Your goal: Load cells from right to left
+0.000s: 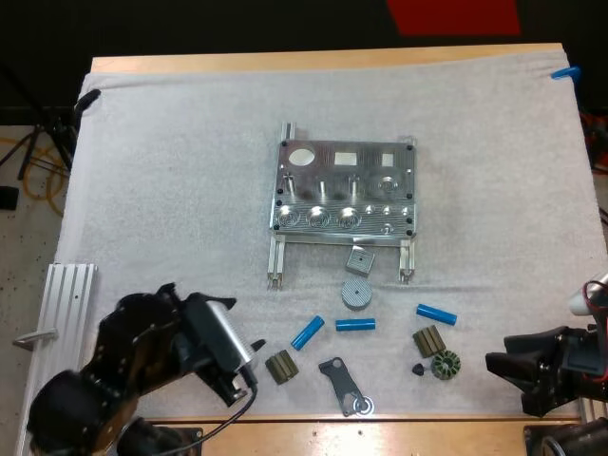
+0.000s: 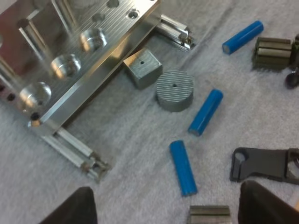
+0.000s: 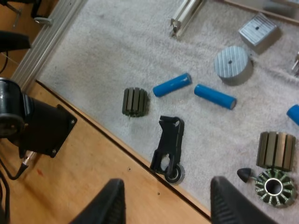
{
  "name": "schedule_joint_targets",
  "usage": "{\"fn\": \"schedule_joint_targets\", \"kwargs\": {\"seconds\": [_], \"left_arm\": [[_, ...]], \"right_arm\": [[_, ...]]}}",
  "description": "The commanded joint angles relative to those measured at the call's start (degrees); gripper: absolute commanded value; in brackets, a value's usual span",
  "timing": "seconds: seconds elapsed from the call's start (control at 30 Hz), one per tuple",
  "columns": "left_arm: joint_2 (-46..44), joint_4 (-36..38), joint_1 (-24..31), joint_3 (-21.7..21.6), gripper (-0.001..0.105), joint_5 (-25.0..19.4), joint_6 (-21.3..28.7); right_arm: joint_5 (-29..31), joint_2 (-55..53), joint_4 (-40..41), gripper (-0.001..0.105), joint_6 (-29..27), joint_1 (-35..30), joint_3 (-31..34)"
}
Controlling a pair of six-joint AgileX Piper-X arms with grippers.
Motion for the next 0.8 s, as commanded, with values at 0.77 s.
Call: {"fn": "schedule_joint_targets", "kwargs": {"seconds": [0.77], "left_arm": [[34.6, -8.7, -11.8, -0.3, 0.063, -6.9, -15.4]], "right_arm": [[-0.1, 0.0, -1.1, 0.042, -0.8, 0.1, -0.4]]}}
